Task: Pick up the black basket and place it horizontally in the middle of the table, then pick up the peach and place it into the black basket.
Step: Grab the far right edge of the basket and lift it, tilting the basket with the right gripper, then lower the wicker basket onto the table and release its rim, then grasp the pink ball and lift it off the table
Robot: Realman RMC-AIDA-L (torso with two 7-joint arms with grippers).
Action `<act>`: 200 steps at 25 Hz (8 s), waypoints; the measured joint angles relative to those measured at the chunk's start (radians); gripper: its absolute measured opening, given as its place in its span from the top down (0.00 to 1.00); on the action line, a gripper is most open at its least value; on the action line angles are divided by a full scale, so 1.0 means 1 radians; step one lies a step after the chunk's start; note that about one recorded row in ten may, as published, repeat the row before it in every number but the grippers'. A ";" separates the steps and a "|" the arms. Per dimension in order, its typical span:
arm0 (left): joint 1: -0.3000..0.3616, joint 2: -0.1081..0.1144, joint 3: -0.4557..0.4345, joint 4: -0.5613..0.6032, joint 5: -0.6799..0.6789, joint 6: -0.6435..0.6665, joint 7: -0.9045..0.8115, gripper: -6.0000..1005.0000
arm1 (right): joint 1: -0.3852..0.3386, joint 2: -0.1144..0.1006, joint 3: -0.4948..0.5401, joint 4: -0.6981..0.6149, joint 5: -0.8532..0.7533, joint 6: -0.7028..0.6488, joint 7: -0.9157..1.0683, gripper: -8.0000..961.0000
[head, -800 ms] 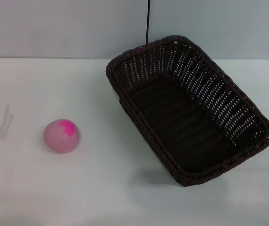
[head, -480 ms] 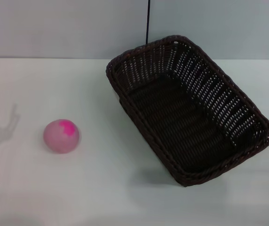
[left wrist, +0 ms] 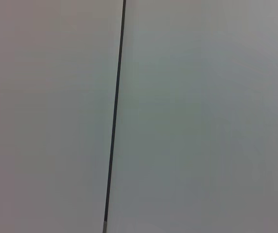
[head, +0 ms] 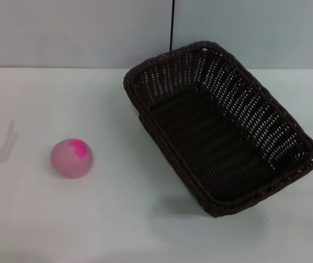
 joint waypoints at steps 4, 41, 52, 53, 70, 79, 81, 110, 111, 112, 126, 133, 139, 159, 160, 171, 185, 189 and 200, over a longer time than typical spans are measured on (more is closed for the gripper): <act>-0.004 -0.001 0.000 0.000 -0.001 -0.001 0.000 0.16 | -0.001 -0.011 0.006 -0.351 -0.170 0.041 0.422 0.16; 0.011 -0.004 0.004 -0.008 -0.002 0.005 -0.004 0.17 | 0.640 -0.102 -0.415 -0.387 -1.131 0.414 1.264 0.18; 0.018 -0.004 0.001 -0.008 -0.003 -0.002 -0.004 0.17 | 0.650 -0.080 -0.422 -0.330 -1.136 0.486 1.254 0.19; 0.018 -0.004 0.001 -0.008 -0.003 -0.002 -0.004 0.17 | 0.647 -0.080 -0.422 -0.330 -1.137 0.489 1.256 0.19; 0.016 -0.004 0.000 -0.010 -0.003 -0.001 -0.004 0.17 | 0.627 -0.059 -0.422 -0.346 -1.134 0.550 1.233 0.70; 0.030 -0.001 -0.001 -0.007 -0.004 0.009 -0.004 0.17 | 0.611 -0.042 -0.571 -0.563 -1.140 0.417 1.119 0.82; 0.038 -0.001 -0.005 -0.010 -0.004 0.015 -0.004 0.17 | 0.605 -0.041 -0.616 -0.627 -1.150 0.378 1.079 0.83; 0.065 -0.009 -0.009 -0.089 -0.004 0.027 -0.004 0.17 | 0.641 0.010 -0.898 -0.727 -1.153 0.388 0.495 0.76; 0.065 -0.009 -0.009 -0.089 -0.003 0.026 -0.004 0.17 | 0.638 0.010 -0.909 -0.724 -1.127 0.390 0.458 0.76; 0.066 -0.009 -0.008 -0.089 -0.002 0.026 -0.004 0.17 | 0.638 0.010 -0.909 -0.724 -1.127 0.390 0.458 0.76; 0.080 -0.008 -0.004 -0.117 0.001 0.029 -0.004 0.17 | 0.626 0.012 -0.926 -0.695 -1.072 0.457 0.344 0.72; 0.081 -0.008 -0.003 -0.117 0.002 0.026 -0.004 0.18 | 0.625 0.012 -0.932 -0.660 -1.059 0.497 0.292 0.71; 0.081 -0.007 -0.002 -0.117 0.004 0.032 -0.004 0.18 | 0.617 0.012 -0.955 -0.639 -1.042 0.555 0.283 0.69; 0.038 0.002 0.156 0.146 0.020 0.045 -0.278 0.18 | 0.322 0.013 -0.941 -0.887 -0.655 0.579 0.291 0.39; 0.038 0.002 0.156 0.146 0.020 0.045 -0.278 0.18 | 0.272 0.013 -0.937 -0.915 -0.589 0.582 0.290 0.38; 0.036 0.010 0.519 0.648 0.119 0.053 -0.674 0.18 | -0.110 0.016 -0.870 -0.633 0.364 0.460 -0.034 0.38; -0.066 0.000 0.528 0.603 0.325 -0.063 -0.648 0.18 | -0.061 0.013 -0.777 0.094 0.754 -0.041 -0.246 0.38; -0.095 -0.001 0.545 0.585 0.371 -0.085 -0.635 0.18 | -0.059 0.014 -0.779 0.132 0.753 -0.048 -0.247 0.38; -0.157 -0.004 0.614 0.483 0.407 -0.180 -0.601 0.18 | -0.058 0.012 -0.761 0.153 0.759 -0.053 -0.239 0.38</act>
